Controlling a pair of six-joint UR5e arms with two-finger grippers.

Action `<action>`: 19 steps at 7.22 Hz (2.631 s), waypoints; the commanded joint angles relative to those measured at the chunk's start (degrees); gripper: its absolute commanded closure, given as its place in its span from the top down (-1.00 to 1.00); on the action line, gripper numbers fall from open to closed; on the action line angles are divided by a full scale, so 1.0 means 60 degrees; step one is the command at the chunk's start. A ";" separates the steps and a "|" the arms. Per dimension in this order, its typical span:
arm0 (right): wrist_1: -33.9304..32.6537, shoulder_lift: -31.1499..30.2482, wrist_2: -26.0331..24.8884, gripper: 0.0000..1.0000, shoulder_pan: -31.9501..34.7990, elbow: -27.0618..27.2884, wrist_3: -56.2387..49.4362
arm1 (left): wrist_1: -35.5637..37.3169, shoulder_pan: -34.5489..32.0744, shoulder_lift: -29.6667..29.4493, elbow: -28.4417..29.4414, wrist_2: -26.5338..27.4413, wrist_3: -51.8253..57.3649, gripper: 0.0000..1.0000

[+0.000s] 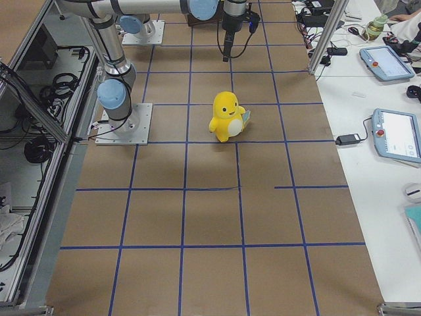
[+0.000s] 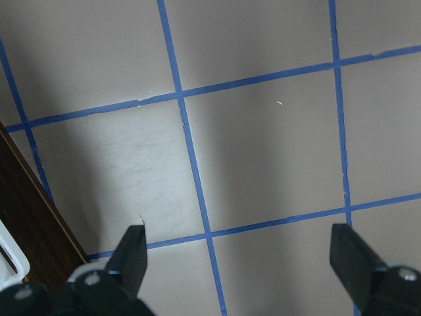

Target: Pull drawer sideways

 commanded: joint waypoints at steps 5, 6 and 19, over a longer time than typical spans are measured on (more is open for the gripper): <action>0.0000 0.0000 0.0000 1.00 0.0008 0.0000 0.0000 | 0.0799 0.0000 -0.0393 -0.1490 0.1931 -0.1533 1.00; 0.0000 0.0000 0.0000 1.00 0.0008 0.0000 0.0000 | 0.1065 0.0015 -0.0829 -0.1828 0.2108 -0.2322 1.00; 0.0000 0.0000 0.0000 1.00 0.0008 0.0000 0.0000 | -0.0291 -0.0630 -0.3878 -0.3120 1.1536 -0.5800 1.00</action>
